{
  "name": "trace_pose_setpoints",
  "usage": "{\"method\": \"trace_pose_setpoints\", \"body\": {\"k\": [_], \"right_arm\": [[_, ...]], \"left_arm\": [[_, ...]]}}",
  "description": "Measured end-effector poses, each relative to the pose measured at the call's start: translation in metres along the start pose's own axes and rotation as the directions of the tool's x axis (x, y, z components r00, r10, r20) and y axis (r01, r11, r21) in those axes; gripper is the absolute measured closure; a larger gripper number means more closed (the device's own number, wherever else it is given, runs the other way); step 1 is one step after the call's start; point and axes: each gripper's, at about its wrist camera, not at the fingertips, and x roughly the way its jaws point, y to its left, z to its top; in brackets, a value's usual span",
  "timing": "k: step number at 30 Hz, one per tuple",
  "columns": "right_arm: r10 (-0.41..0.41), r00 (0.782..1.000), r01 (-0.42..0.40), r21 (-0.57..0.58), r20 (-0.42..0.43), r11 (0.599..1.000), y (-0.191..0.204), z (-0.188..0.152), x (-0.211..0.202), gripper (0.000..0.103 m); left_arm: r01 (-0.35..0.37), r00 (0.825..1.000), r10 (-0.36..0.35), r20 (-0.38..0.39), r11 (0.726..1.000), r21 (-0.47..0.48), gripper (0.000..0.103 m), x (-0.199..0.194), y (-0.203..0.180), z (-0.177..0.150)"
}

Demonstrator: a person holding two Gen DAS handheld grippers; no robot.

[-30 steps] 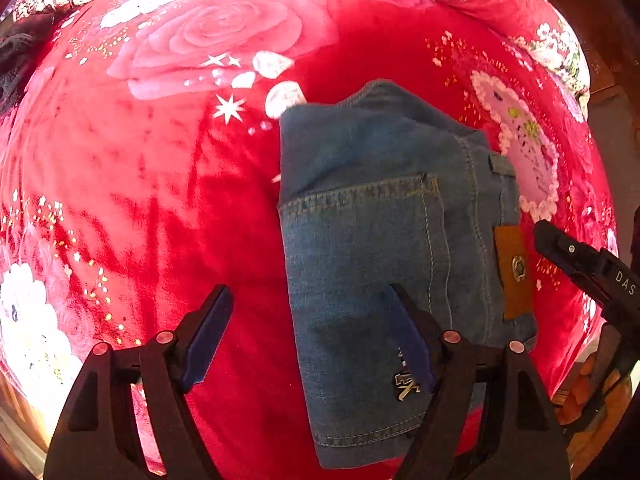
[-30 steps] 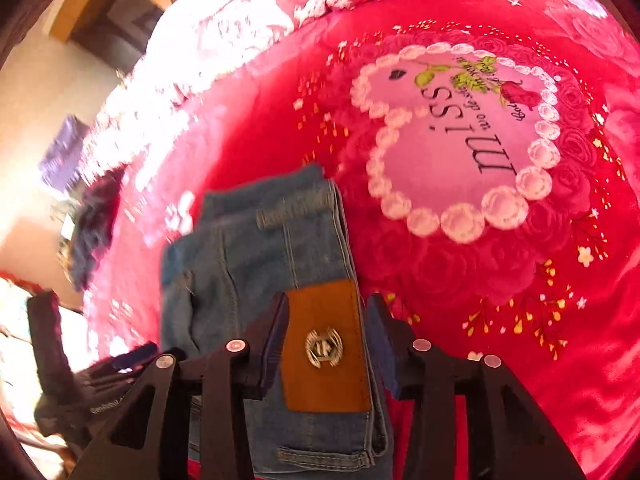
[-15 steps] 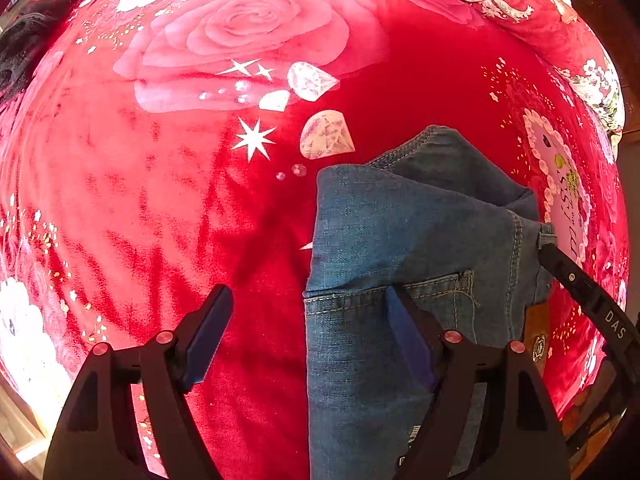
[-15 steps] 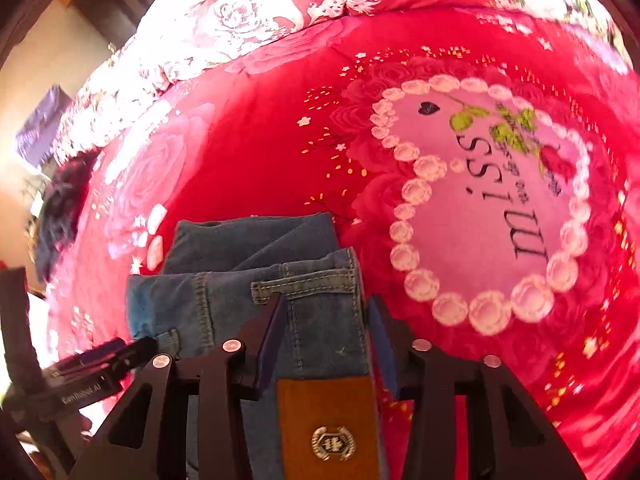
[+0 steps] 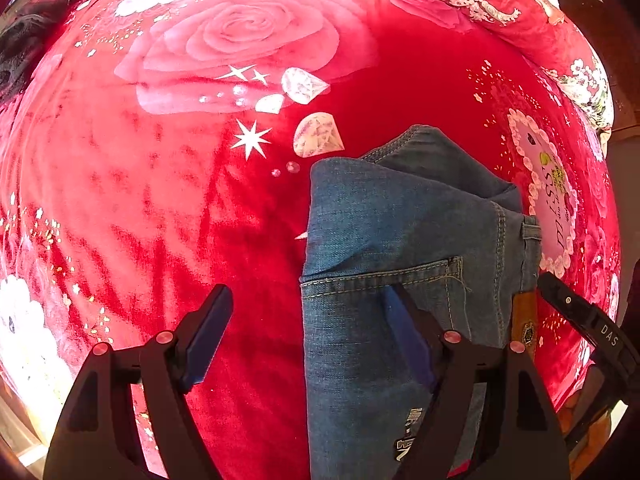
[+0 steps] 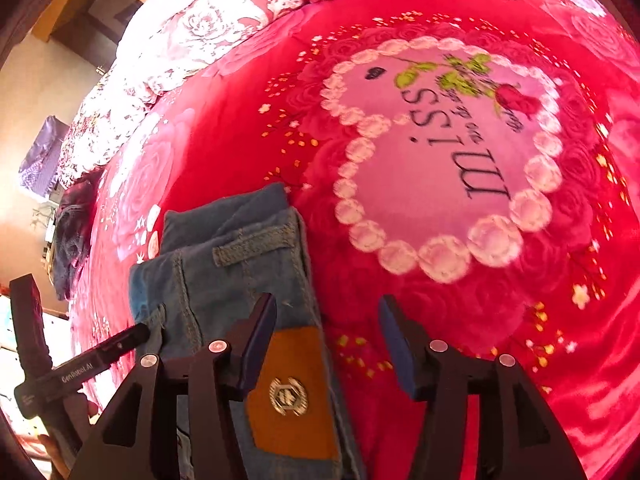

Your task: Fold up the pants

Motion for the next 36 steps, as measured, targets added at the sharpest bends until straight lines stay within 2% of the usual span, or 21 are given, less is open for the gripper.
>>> {"method": "trace_pose_setpoints", "body": {"k": [5,7,10,12,20,22,25,29,32,33,34,35,36], "right_arm": [[0.028,1.000,-0.028,0.035,-0.002,0.999,-0.016,-0.007,-0.008,0.044],[0.071,0.997,-0.071,0.053,0.004,0.996,-0.019,-0.008,-0.012,0.039],[0.122,0.993,-0.122,0.073,0.008,0.990,-0.019,-0.005,-0.010,0.037],[0.137,0.991,-0.137,0.080,-0.001,0.987,-0.015,-0.004,-0.002,0.037],[0.226,0.973,-0.222,0.072,-0.047,0.972,0.006,-0.013,0.020,0.036],[0.228,0.972,-0.225,0.062,-0.057,0.972,0.005,-0.015,0.018,0.036],[0.276,0.959,-0.270,0.084,-0.068,0.959,-0.004,-0.016,0.018,0.036],[0.301,0.954,-0.296,0.149,-0.012,0.944,-0.013,-0.012,0.019,0.035],[0.294,0.955,-0.295,0.148,0.031,0.944,-0.006,-0.003,0.020,0.036],[0.280,0.959,-0.282,0.134,0.034,0.950,0.000,0.001,0.023,0.036],[0.246,0.969,-0.248,0.117,0.032,0.962,0.006,0.006,0.026,0.044],[0.215,0.976,-0.218,0.095,0.033,0.971,0.011,0.010,0.027,0.054],[0.163,0.986,-0.164,0.049,0.020,0.985,0.021,0.014,0.028,0.075]], "left_arm": [[0.036,0.999,-0.036,-0.017,0.999,0.003,0.024,-0.009,0.014,-0.007],[0.087,0.996,-0.088,-0.027,0.995,-0.048,0.024,-0.012,0.031,-0.006],[0.169,0.983,-0.178,-0.048,0.973,-0.156,0.024,-0.013,0.053,-0.008],[0.204,0.973,-0.220,-0.067,0.960,-0.193,0.024,-0.011,0.059,-0.011],[0.240,0.954,-0.265,-0.143,0.956,-0.167,0.024,0.000,0.034,-0.024],[0.258,0.947,-0.283,-0.150,0.952,-0.167,0.024,0.002,0.029,-0.025],[0.282,0.937,-0.311,-0.159,0.943,-0.178,0.024,0.007,0.022,-0.027],[0.287,0.938,-0.314,-0.147,0.941,-0.179,0.024,0.010,0.013,-0.022],[0.300,0.935,-0.330,-0.133,0.932,-0.204,0.024,0.009,0.013,-0.013],[0.299,0.936,-0.329,-0.124,0.930,-0.215,0.024,0.010,0.014,-0.009],[0.294,0.938,-0.326,-0.120,0.929,-0.223,0.024,0.012,0.014,-0.006],[0.292,0.937,-0.326,-0.124,0.928,-0.231,0.025,0.013,0.015,-0.003],[0.280,0.940,-0.314,-0.131,0.933,-0.227,0.036,0.012,0.014,0.000]]}}
